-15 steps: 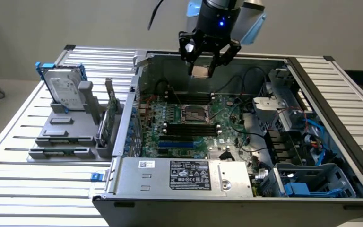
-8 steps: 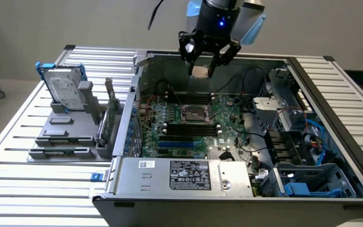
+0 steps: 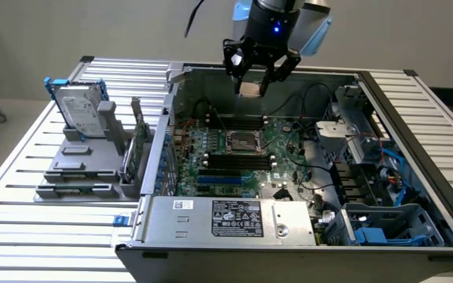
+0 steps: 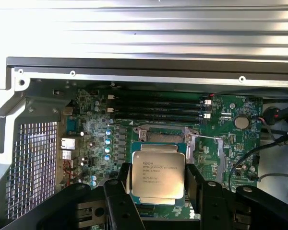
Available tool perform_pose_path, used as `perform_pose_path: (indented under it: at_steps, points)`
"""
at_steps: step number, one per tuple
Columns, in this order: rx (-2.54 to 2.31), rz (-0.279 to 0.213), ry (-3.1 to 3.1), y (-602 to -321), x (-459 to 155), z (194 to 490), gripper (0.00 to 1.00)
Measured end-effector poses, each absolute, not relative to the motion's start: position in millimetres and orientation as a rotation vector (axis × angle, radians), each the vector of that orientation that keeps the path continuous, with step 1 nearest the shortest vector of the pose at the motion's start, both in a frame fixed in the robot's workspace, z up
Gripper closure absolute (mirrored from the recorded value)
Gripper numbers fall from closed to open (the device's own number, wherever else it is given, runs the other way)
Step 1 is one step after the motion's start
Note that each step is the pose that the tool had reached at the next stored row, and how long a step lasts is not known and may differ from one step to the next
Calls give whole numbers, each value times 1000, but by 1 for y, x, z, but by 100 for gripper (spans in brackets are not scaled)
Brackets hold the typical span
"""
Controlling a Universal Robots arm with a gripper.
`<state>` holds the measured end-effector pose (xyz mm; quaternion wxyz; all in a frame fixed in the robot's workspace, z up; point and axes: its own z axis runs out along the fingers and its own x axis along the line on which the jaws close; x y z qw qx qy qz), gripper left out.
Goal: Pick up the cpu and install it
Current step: 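Place the cpu into insertion slot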
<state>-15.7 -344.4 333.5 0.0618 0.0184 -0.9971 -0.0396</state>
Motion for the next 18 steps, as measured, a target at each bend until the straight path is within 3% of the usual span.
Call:
perform_pose_path:
  at_steps: [18]
  points:
    - [-313, -142, -3008, -344, -16, 315, 45]
